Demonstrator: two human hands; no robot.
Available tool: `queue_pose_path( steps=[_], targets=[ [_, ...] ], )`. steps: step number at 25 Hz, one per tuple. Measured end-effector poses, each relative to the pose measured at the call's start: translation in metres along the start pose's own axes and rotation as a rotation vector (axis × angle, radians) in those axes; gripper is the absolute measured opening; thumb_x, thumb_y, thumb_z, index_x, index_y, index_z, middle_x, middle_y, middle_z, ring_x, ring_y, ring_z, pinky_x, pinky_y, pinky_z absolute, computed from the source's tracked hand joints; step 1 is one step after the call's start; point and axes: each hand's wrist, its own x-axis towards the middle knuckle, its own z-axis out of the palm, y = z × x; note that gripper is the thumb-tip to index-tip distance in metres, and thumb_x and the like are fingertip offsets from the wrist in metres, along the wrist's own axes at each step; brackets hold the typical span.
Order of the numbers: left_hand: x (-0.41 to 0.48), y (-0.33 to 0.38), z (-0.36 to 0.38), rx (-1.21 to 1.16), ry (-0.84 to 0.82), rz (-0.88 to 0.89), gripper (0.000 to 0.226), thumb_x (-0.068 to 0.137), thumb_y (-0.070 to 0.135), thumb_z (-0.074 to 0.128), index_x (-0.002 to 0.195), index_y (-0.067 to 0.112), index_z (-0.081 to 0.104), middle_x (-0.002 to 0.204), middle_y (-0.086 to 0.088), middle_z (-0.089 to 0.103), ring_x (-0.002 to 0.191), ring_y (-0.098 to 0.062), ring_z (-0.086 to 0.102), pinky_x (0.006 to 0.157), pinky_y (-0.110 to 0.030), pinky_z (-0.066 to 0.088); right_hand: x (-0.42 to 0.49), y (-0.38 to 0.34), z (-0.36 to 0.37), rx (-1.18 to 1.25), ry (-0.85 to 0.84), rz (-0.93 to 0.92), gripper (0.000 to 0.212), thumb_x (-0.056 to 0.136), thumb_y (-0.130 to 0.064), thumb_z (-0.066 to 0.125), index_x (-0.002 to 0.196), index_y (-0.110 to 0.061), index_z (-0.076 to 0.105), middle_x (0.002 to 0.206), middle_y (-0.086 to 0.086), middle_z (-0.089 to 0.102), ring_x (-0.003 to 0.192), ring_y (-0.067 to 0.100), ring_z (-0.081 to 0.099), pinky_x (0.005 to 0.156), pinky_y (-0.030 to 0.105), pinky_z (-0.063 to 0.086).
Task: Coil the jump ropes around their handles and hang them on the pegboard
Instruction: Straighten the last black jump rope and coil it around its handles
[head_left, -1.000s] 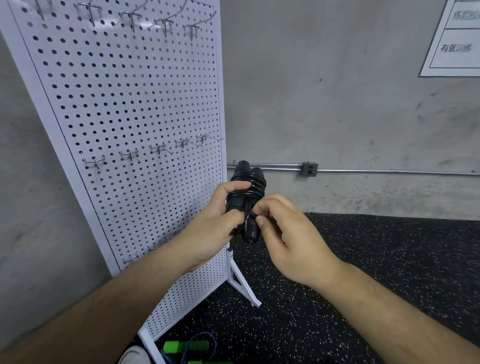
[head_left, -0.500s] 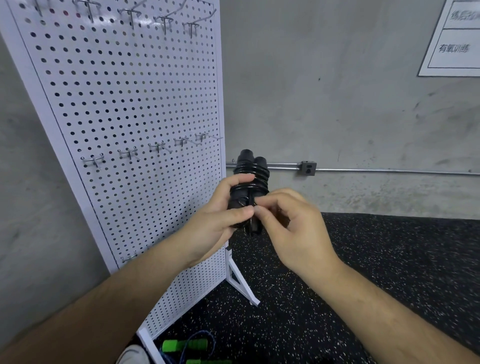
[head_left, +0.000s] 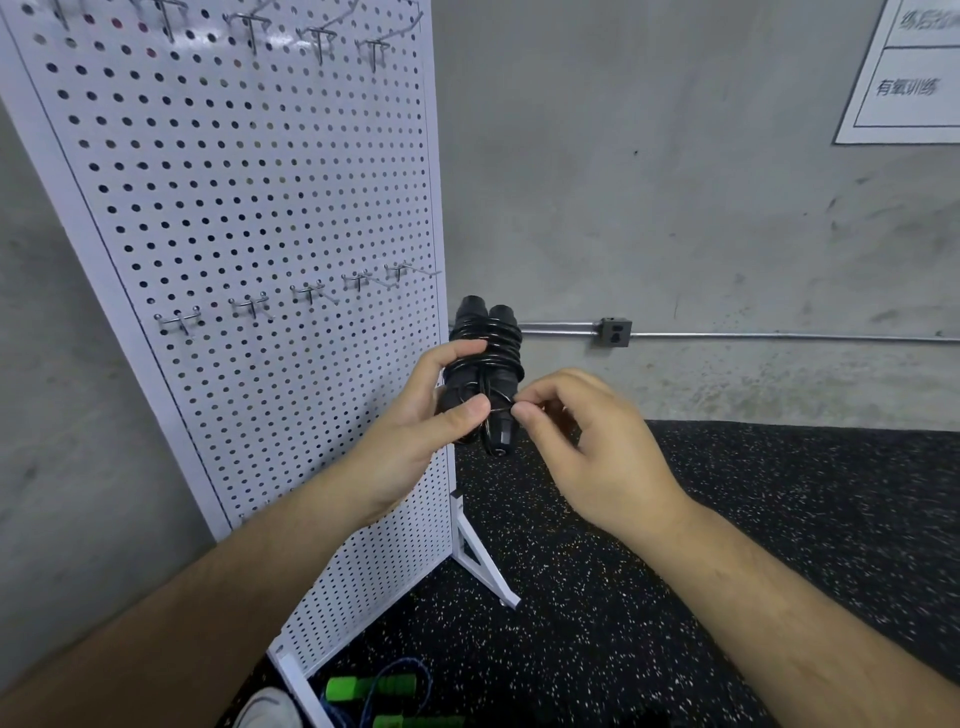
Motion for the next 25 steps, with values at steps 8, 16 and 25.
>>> queue_pose_path(
  steps=[8,16,25],
  targets=[
    [-0.006,-0.015,0.008,-0.02,-0.035,-0.032,0.057,0.084,0.035,0.073,0.135,0.043,0.049,0.129,-0.009,0.064,0.125,-0.023,0.058,0.109,-0.041,0.045,-0.005,-0.006,0.018,-0.16,0.022,-0.15,0.006,0.094,-0.009,0.063,0.096,-0.011,0.068,0.094,-0.006,0.059,0.089,0.013,0.055,0.076,0.028,0.049],
    [-0.002,-0.003,0.004,-0.159,0.045,0.022,0.053,0.084,0.017,0.066,0.134,0.029,0.051,0.115,0.002,0.073,0.115,-0.014,0.065,0.094,-0.025,0.052,0.001,0.003,0.002,0.077,0.003,-0.027,0.015,0.095,-0.017,0.067,0.109,-0.017,0.071,0.101,-0.012,0.061,0.095,0.009,0.061,0.082,0.013,0.044],
    [-0.001,-0.015,0.013,-0.243,0.041,0.003,0.061,0.079,0.006,0.075,0.132,0.031,0.058,0.116,-0.011,0.071,0.112,-0.02,0.065,0.095,-0.029,0.052,0.001,-0.005,0.013,-0.089,0.044,-0.162,0.006,0.092,-0.01,0.065,0.095,-0.011,0.07,0.093,-0.006,0.06,0.081,0.008,0.056,0.069,0.026,0.05]
  ],
)
